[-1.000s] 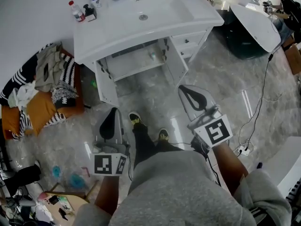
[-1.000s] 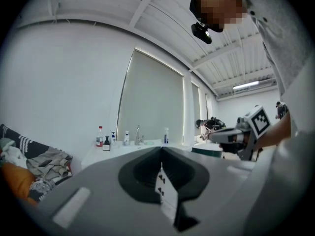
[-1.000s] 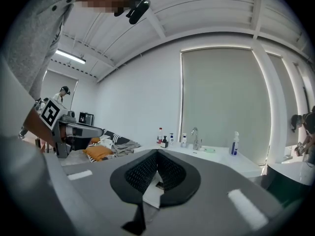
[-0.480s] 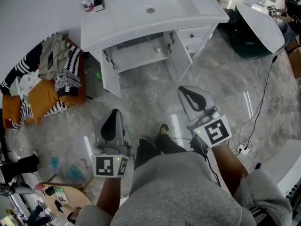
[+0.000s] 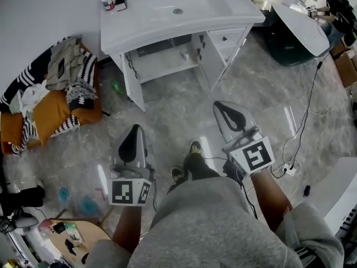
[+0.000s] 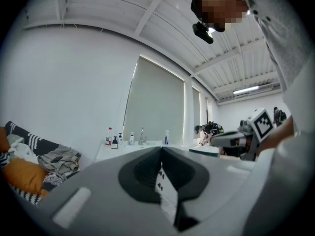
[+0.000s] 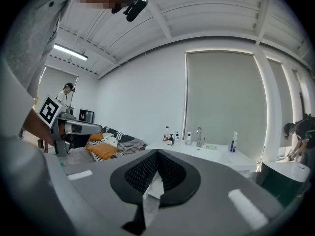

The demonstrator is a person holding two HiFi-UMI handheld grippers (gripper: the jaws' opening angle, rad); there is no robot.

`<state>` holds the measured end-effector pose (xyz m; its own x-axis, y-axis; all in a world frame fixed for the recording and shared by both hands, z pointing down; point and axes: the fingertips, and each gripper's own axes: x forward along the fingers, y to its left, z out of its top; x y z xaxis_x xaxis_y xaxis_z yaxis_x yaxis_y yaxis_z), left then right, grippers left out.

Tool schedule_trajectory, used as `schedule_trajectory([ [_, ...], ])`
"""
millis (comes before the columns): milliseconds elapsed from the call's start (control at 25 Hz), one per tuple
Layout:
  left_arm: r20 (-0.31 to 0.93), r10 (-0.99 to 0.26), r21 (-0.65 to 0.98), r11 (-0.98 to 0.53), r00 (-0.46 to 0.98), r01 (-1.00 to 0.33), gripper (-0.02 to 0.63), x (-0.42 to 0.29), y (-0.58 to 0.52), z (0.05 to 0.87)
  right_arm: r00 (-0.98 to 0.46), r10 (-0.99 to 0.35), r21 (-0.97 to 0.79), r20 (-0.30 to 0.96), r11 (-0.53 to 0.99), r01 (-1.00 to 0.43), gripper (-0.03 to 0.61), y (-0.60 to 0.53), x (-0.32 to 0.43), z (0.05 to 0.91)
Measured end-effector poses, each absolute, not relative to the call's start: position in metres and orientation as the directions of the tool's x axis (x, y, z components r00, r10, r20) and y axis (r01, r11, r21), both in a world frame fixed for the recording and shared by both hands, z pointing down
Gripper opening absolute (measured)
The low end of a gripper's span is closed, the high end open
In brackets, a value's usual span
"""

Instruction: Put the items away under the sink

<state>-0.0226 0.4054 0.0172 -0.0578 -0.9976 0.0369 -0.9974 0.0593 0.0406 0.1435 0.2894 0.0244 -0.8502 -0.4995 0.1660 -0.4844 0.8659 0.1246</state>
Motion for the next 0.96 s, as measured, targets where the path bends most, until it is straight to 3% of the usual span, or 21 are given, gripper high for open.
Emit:
schedule_trajectory([
  [560,0.016,-0.999,0.052,0.028,-0.028,-0.998,0.011,-0.004,0.496,0.017,-0.783,-0.581,0.156,0.224,0.814,-0.559,-0.003,0.385,0.186,0.029],
  [960,0.008,-1.0,0.026,0.009,-0.008,-1.0,0.011,0.002,0.516,0.008,-0.801,-0.581,0.214,0.146,0.809,-0.548,-0.003,0.409,0.189,0.02],
])
